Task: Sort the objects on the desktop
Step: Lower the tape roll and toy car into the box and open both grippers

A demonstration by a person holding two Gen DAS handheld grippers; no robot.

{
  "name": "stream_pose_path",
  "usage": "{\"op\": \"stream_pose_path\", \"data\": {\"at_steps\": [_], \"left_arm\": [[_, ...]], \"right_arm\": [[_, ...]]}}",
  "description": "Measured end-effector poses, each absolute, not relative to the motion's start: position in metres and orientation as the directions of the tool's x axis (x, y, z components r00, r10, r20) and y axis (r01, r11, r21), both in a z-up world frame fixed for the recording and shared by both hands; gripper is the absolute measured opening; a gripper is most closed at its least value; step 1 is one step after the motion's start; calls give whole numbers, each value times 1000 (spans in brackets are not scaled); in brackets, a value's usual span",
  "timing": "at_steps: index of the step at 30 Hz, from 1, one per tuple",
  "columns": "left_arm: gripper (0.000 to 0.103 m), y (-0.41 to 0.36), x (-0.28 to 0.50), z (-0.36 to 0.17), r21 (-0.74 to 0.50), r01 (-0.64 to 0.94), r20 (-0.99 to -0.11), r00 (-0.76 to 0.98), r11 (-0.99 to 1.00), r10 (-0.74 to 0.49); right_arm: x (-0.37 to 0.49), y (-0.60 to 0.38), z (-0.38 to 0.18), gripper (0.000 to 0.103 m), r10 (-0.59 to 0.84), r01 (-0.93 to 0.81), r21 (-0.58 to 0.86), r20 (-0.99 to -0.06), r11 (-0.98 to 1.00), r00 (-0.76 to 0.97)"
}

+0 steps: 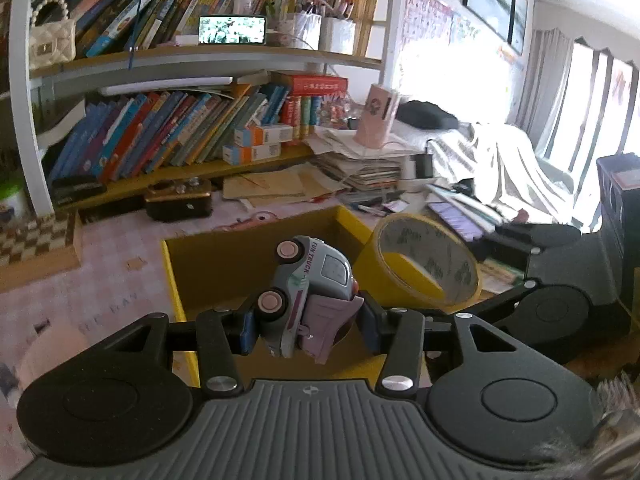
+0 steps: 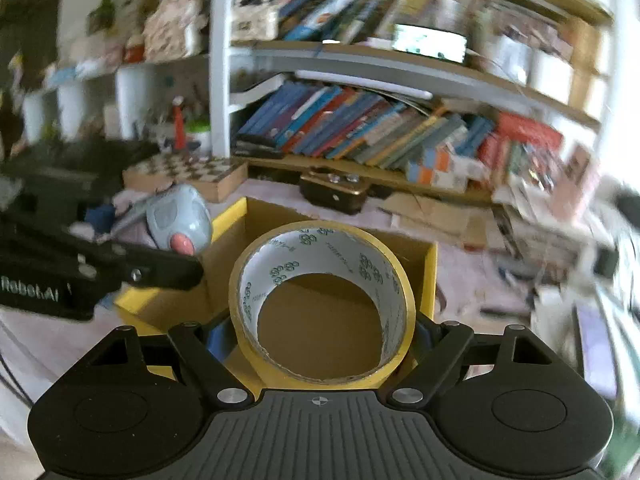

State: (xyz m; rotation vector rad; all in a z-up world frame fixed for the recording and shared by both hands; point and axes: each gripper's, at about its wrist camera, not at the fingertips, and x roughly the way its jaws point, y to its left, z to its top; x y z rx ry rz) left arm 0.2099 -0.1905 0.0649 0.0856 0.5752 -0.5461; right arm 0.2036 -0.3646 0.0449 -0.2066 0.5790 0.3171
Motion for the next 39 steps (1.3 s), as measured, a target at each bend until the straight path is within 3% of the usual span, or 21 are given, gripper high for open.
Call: {"op": "stream_pose_path", "data": {"at_steps": [9,20,29,32,36,39], "left_arm": [[46,-213,279,48,63,517,-608,699,854,-378],[46,-253,348,-1,202,579,-719,635,790,-282],[46,-258,361,-12,180,575,-788,570,798,-233],[58,-256,360,-11,150,555,-787,568,818,-241],[62,-262,356,-12,113,558,-794,548,822,-263],[74,-267,355,-12,140,562,-790,559,815,-251]], "right_arm": [[279,-360,20,84,291,-543,-198,-672,816,681],[317,-317,-37,84,256,-830,-408,-816,379,518],[319,-303,-61,85,156,-883,-426,-875,200,458],[313,-306,-65,85,159,-885,-442,-873,144,462],[307,-317,-67,85,185,-895,-441,-876,74,446],[301,-319,-66,91,213,-890,-452,-865,66,455]]}}
